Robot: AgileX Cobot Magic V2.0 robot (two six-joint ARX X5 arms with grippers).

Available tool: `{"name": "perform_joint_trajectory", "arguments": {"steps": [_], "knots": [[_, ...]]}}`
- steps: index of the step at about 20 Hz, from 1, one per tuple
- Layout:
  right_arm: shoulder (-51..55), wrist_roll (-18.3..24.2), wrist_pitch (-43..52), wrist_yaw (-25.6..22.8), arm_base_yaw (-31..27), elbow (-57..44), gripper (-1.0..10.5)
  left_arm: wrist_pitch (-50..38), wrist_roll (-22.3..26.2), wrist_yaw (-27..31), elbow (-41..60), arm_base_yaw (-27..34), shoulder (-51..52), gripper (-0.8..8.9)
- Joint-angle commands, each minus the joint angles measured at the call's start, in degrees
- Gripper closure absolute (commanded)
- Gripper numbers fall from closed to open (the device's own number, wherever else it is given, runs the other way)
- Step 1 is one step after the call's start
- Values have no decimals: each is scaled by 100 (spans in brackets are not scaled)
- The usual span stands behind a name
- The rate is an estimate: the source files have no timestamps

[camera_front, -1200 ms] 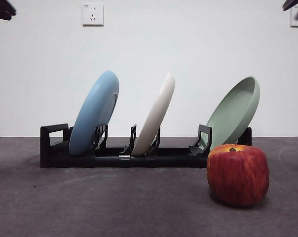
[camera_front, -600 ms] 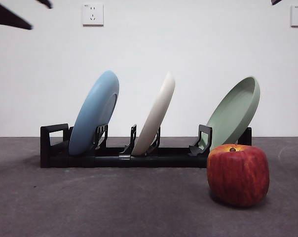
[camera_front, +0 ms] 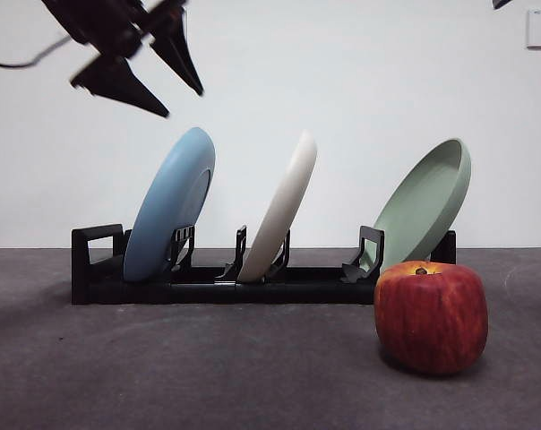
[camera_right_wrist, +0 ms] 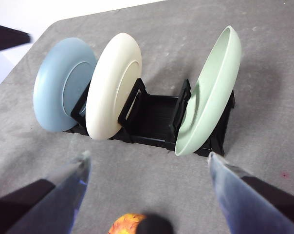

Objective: Take the blue plate from the plate rack,put the plate on the table,take the apple from the table,put the apple in the plate

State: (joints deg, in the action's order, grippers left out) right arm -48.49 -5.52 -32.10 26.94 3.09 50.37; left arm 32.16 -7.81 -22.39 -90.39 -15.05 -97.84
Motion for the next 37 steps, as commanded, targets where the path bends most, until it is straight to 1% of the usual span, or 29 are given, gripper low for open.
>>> {"name": "perform_joint_trajectory", "arguments": {"steps": [1,5,6,7,9,10,11,13,15,19,22,26,27,29,32,33,35,37], "knots": [[4,46,31,-9,2,33,537,74,101,-50,0,-68,-286,499],[4,46,31,-28,2,33,537,254,186,-46,0,-105,-481,504],[4,46,31,-28,2,33,537,223,186,-52,0,-105,-476,518],[4,46,33,-28,2,33,537,219,188,-59,-2,-105,-474,600],[4,46,31,-28,2,33,538,227,216,-61,-2,-105,-474,799],[4,46,31,-28,2,33,538,221,232,-63,-2,-105,-474,824],[4,46,31,-28,2,33,537,221,229,-111,-4,-105,-474,822],[4,46,33,-28,2,33,538,232,223,-457,-35,-103,-472,822],[4,46,31,-28,2,33,538,459,201,-671,-251,-101,-461,822],[4,46,35,-28,2,33,538,1510,299,-656,-1381,-101,-450,822],[4,46,35,-28,2,33,538,2354,577,-643,-2468,-122,-424,822],[4,46,59,-28,2,33,538,3788,1150,-610,-3845,-278,-278,822],[4,46,79,-28,2,33,538,4166,1303,-544,-4111,-352,-205,822],[4,46,87,-31,2,35,538,4669,1534,-155,-4448,-588,9,822],[4,46,94,-33,2,35,538,4734,1541,52,-4485,-1069,437,822],[4,46,92,-33,0,35,538,4758,1541,291,-4481,-1263,568,822],[4,46,92,-33,2,35,538,4769,1537,979,-4385,-1685,798,822],[4,46,92,-33,0,35,538,4776,1462,1506,-4039,-2218,1117,822]]}}
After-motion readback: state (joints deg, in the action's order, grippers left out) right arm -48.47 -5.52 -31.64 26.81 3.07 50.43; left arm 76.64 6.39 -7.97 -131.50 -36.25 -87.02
